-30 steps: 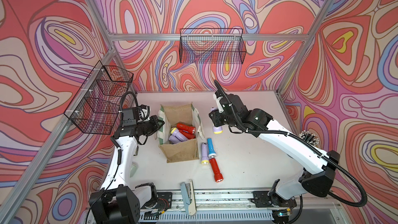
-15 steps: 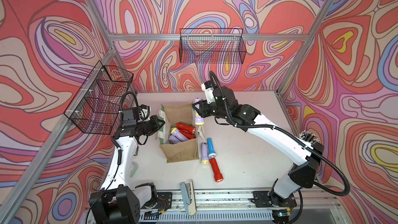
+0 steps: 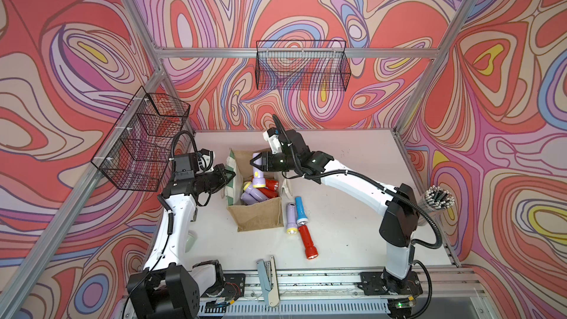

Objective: Put the flashlights into the tote bags
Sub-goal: Place the flashlight in the canvas bag.

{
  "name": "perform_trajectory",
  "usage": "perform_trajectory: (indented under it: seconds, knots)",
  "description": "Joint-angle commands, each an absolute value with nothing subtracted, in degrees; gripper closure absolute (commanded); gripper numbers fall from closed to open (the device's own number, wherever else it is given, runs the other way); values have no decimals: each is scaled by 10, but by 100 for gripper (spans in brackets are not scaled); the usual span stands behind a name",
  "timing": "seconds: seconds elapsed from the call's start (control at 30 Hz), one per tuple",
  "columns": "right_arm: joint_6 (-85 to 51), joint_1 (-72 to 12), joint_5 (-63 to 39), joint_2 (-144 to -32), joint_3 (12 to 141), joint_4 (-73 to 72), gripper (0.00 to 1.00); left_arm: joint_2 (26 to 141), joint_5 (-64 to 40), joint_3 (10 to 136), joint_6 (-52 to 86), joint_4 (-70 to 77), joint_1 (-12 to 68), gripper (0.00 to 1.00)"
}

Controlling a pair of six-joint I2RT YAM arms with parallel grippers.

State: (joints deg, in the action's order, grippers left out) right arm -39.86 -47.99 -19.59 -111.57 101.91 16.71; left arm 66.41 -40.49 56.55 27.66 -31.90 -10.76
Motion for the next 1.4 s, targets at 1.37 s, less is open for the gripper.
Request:
perform_trajectory:
  seconds: [1.37]
  knots:
    - [-339, -547, 31, -1318, 1156, 400, 70, 650, -431, 556, 287, -285, -108, 100]
